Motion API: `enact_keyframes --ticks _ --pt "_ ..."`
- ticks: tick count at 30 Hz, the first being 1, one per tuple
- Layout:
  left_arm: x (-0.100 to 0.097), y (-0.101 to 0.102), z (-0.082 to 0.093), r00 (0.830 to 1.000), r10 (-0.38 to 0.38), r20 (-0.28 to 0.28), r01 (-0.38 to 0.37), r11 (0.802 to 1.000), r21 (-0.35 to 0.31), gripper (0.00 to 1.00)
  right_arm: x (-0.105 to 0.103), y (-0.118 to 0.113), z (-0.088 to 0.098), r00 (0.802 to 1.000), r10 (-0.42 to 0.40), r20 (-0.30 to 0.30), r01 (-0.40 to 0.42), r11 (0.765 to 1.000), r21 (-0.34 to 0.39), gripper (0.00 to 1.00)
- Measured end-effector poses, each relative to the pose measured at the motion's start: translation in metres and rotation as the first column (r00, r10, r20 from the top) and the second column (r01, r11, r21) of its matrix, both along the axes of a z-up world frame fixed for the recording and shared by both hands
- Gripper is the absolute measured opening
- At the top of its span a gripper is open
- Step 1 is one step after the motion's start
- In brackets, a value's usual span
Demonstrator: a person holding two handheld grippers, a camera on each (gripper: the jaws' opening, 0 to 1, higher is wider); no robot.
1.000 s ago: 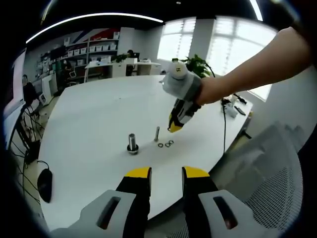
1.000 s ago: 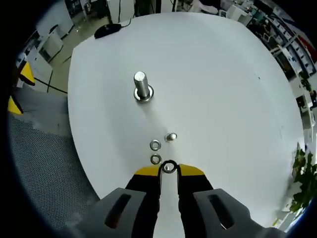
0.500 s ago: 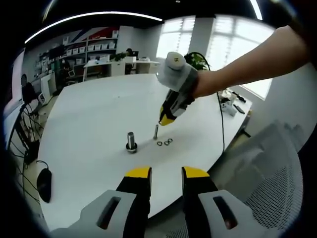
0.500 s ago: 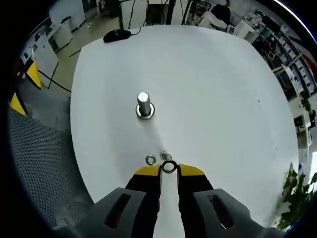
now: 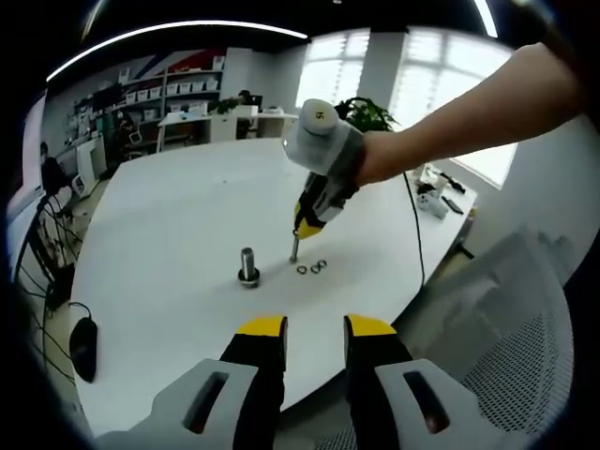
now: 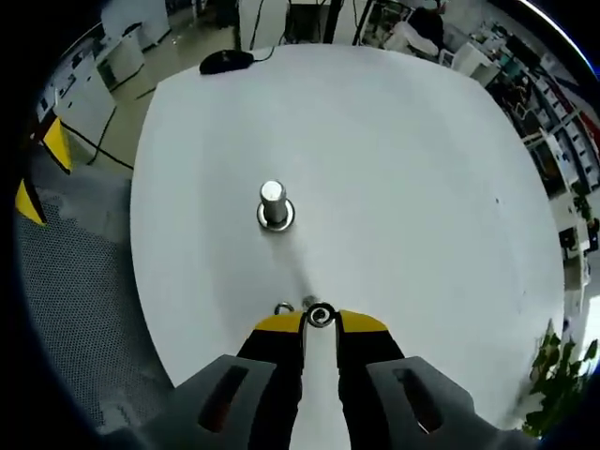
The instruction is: Place the washer onto the threaded stud by aligning its center hole with the stud, sliding it down to the base, and recovering from edge contact or off-axis alignment until the washer reaches the visible bottom stop.
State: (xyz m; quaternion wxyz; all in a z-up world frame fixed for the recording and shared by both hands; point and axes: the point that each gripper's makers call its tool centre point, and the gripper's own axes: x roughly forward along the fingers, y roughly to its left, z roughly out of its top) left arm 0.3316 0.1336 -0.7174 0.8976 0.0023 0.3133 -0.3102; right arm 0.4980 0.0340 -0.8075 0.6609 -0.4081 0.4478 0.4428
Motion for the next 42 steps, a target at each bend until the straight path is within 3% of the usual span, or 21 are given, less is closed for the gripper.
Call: enact_keyframes --ticks 19,42 --pt "-0.001 0.002 -0.003 1.000 0.006 -0.013 -0.005 1.000 0.013 0.22 0.000 0.002 -0.022 0.999 0.009 -0.032 -0.009 1.000 -0.023 0.14" --pt "-0.001 0.003 -0.007 0.999 0.013 -0.030 -0.012 1.000 0.025 0.21 0.000 -0.001 -0.054 0.995 -0.059 -0.084 0.059 0.998 -0.004 0.14"
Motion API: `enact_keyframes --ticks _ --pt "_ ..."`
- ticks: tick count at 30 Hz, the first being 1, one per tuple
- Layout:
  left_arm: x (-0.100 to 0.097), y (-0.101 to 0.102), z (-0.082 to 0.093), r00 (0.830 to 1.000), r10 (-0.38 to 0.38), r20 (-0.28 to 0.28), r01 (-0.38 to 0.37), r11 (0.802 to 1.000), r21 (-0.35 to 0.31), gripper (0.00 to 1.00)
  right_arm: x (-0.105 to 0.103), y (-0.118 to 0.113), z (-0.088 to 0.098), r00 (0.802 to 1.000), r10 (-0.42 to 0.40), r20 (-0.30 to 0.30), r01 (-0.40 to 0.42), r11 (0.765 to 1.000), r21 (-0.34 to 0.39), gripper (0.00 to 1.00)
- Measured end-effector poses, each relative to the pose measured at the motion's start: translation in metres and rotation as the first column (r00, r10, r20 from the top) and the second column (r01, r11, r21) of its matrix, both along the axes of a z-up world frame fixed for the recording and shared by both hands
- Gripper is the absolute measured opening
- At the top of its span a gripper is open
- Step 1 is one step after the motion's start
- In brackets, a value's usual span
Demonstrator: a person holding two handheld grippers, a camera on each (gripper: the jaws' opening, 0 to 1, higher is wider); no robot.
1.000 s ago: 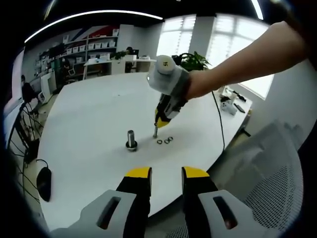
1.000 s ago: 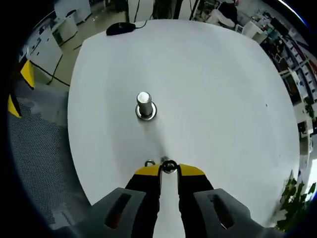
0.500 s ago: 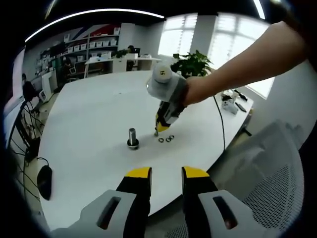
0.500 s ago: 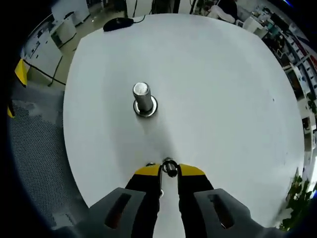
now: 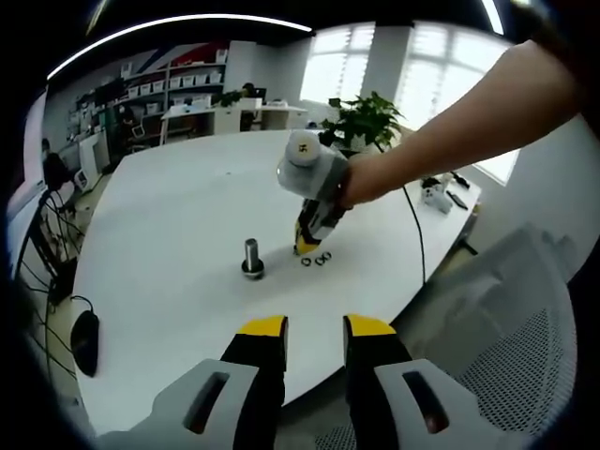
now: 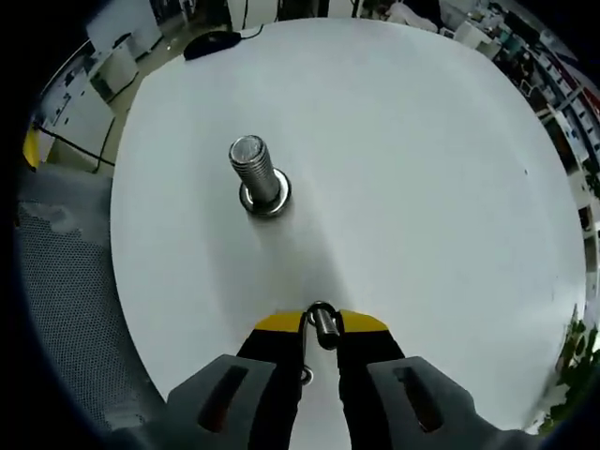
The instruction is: Place the washer onto the threaded stud by aligning its center hole with the stud, sliding it down to the base, and recovering from edge contact or off-axis alignment until the washer reaches the visible bottom stop.
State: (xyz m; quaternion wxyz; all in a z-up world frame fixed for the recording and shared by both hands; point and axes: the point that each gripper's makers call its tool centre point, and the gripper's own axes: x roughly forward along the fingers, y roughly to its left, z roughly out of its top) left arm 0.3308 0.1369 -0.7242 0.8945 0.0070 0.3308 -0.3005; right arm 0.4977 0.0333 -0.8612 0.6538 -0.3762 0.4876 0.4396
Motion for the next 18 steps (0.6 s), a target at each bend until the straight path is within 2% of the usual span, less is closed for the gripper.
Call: enact_keyframes --ticks 10,18 --pt "-0.0010 0.0003 -0.0010 1.000 -0.001 -0.004 0.001 1.000 0.006 0.21 0.0006 -0.0036 -0.0021 1.000 -0.012 0.000 0.012 1.000 0.005 0.15" --pt "-0.0013 0.0007 -0.0011 1.000 0.000 -0.002 0.000 1.000 0.010 0.21 -0.0027 -0.0089 0.0057 1.000 -0.027 0.012 0.027 0.999 0.023 0.16"
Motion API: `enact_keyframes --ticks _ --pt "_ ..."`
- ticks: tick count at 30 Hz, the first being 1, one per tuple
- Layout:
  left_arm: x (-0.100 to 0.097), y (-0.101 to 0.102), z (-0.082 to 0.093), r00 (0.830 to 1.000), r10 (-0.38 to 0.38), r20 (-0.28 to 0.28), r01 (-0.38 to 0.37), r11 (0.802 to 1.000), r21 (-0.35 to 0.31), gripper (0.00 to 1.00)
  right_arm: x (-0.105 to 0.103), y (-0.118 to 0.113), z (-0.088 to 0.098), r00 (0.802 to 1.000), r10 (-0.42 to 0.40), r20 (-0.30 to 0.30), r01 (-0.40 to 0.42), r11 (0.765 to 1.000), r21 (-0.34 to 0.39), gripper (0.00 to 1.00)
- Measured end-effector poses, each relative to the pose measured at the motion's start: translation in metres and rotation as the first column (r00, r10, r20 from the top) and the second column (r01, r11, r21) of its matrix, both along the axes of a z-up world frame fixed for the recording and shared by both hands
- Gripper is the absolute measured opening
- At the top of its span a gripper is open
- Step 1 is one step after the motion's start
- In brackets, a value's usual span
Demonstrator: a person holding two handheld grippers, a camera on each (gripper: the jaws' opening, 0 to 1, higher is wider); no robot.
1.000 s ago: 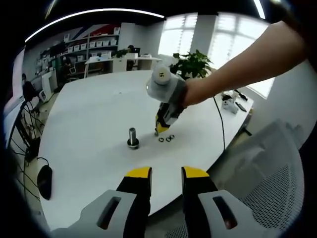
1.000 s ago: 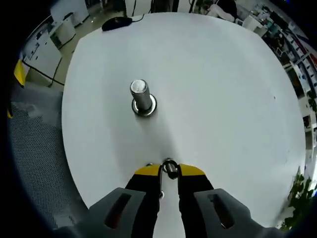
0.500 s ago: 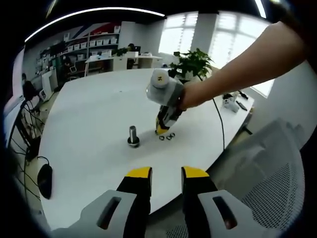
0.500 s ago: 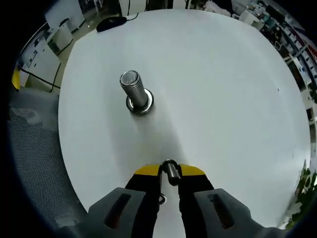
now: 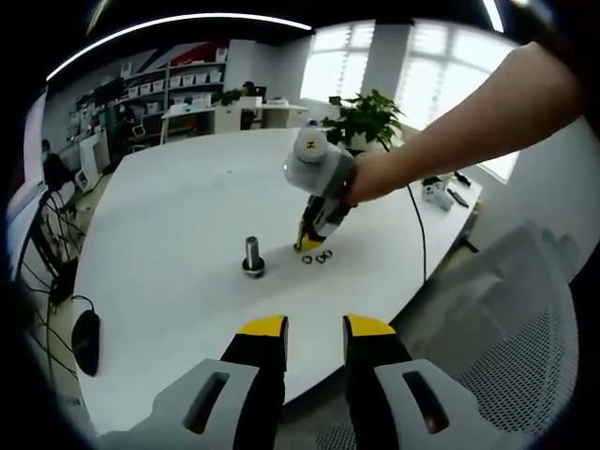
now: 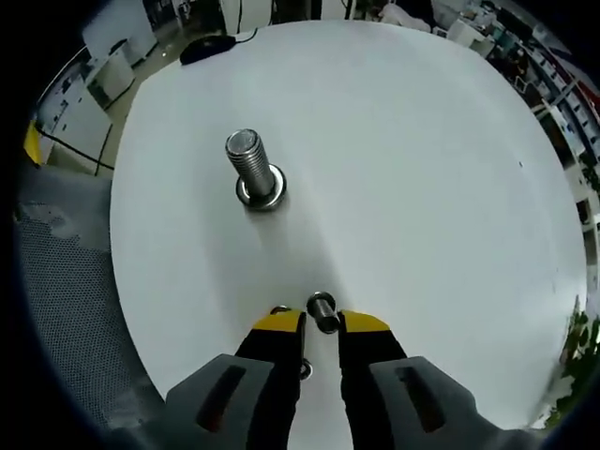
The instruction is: Place the washer onto the threaded stud by aligning its center hole with the stud, sliding it down to the base, and recovering from edge contact or off-axis alignment until the washer reaches the visible bottom stop.
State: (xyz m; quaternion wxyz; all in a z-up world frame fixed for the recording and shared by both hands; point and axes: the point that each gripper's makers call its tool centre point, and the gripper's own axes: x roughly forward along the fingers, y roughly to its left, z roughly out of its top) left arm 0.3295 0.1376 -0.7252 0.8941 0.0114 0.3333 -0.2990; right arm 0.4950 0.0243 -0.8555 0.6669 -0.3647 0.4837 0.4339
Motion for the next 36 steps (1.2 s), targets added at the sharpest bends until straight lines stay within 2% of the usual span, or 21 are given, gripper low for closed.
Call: enact_keyframes --ticks 7,15,22,36 --pt "0.001 0.000 0.002 1.000 0.002 0.008 -0.002 1.000 -0.004 0.21 -0.006 -0.012 0.006 1.000 -0.014 0.013 0.014 1.000 0.003 0.16" --pt "0.002 0.000 0.003 1.000 0.007 0.015 -0.007 1.000 -0.012 0.21 -0.016 -0.031 0.003 1.000 -0.017 -0.006 0.017 1.000 -0.022 0.16" --pt "0.002 0.001 0.003 1.000 0.009 0.013 -0.009 1.000 -0.006 0.21 -0.024 -0.035 -0.004 0.999 -0.006 -0.037 0.005 0.999 -0.038 0.17" --pt "0.003 0.001 0.003 1.000 0.008 0.013 -0.008 1.000 -0.006 0.21 -0.030 -0.035 -0.012 0.999 0.017 -0.049 -0.020 0.998 -0.056 0.18"
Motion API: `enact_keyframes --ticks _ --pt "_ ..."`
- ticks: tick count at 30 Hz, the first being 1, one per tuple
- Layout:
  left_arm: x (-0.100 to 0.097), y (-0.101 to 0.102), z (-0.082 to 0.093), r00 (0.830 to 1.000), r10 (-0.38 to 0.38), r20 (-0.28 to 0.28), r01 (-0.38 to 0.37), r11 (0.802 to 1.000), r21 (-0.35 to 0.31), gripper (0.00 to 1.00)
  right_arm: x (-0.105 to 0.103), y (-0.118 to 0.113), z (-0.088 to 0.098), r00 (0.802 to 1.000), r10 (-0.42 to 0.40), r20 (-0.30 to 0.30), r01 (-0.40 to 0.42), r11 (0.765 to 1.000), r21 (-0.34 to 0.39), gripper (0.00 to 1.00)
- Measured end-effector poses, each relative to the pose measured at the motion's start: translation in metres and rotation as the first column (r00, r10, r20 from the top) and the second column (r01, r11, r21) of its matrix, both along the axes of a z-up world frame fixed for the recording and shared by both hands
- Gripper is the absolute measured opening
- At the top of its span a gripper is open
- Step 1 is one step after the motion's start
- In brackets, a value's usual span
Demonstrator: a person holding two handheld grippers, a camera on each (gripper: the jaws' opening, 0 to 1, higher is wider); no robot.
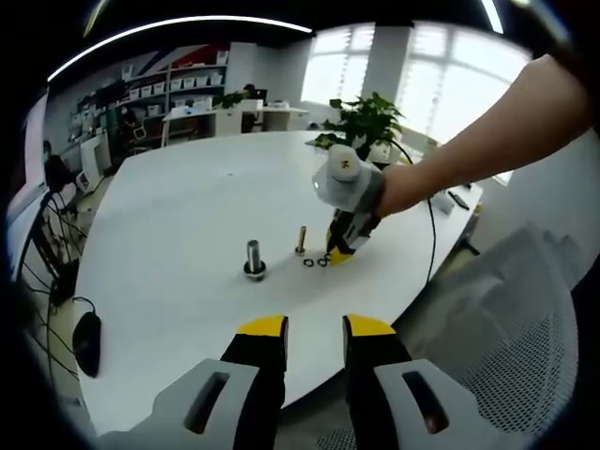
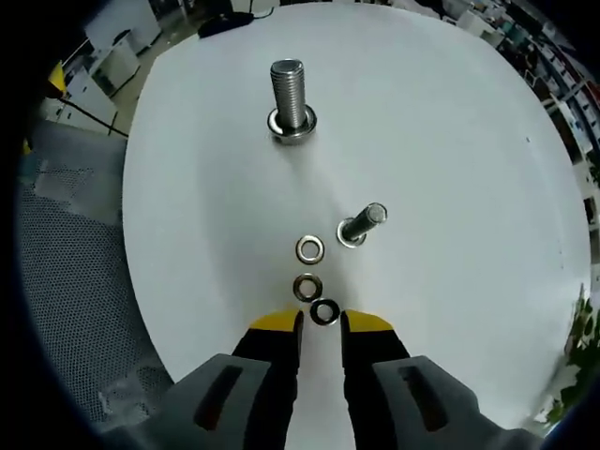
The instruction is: Place the washer onto the threaded stud by aligning its center hole with the stud, sliding it down to the base, and recovering from edge contact or off-axis alignment until the washer reaches the visible bottom stop.
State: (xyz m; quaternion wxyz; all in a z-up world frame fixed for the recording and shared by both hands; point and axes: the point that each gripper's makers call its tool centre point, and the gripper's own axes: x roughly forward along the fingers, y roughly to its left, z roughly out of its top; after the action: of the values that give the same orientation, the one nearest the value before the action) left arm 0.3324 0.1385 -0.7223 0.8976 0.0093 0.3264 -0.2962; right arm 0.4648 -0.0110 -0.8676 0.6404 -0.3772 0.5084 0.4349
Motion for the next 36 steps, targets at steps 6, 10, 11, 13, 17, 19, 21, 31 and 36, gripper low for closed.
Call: enact_keyframes --ticks 6,10,11,13,17,19,21,31,36 --pt "0.000 0.000 0.000 1.000 0.002 0.001 -0.002 1.000 0.000 0.21 -0.002 0.001 -0.001 1.000 0.009 -0.011 -0.009 1.000 0.000 0.17" --pt "-0.001 0.000 0.000 1.000 0.002 0.000 -0.002 1.000 -0.001 0.21 -0.005 0.002 -0.001 1.000 0.019 -0.017 -0.019 1.000 0.003 0.17" --pt "-0.001 0.000 0.000 1.000 0.001 0.000 -0.001 1.000 -0.001 0.21 -0.005 0.002 -0.001 1.000 0.020 -0.019 -0.019 1.000 0.004 0.17" --pt "-0.001 0.000 0.000 1.000 0.000 -0.001 0.000 1.000 -0.002 0.21 -0.007 0.002 -0.001 0.999 0.026 -0.023 -0.026 1.000 0.005 0.18" --pt "-0.001 0.000 0.000 1.000 -0.003 -0.001 0.003 1.000 -0.001 0.21 -0.011 0.002 -0.001 0.998 0.049 -0.030 -0.049 0.999 0.007 0.19" --pt "-0.001 0.000 0.000 1.000 -0.003 0.000 0.003 1.000 -0.001 0.21 -0.012 0.002 -0.001 0.998 0.057 -0.032 -0.057 0.998 0.012 0.21" --pt "-0.001 0.000 0.000 1.000 -0.003 0.000 0.003 1.000 -0.002 0.21 -0.011 0.002 -0.002 0.997 0.069 -0.033 -0.069 0.998 0.014 0.21" --pt "-0.002 -0.001 -0.001 1.000 -0.007 -0.004 0.007 1.000 0.000 0.21 -0.012 0.003 -0.001 0.993 0.113 -0.034 -0.114 0.993 -0.016 0.19" --pt "-0.002 -0.001 -0.001 1.000 -0.010 -0.005 0.010 1.000 0.002 0.21 -0.009 0.004 -0.003 0.994 0.096 -0.053 -0.100 0.992 -0.072 0.18"
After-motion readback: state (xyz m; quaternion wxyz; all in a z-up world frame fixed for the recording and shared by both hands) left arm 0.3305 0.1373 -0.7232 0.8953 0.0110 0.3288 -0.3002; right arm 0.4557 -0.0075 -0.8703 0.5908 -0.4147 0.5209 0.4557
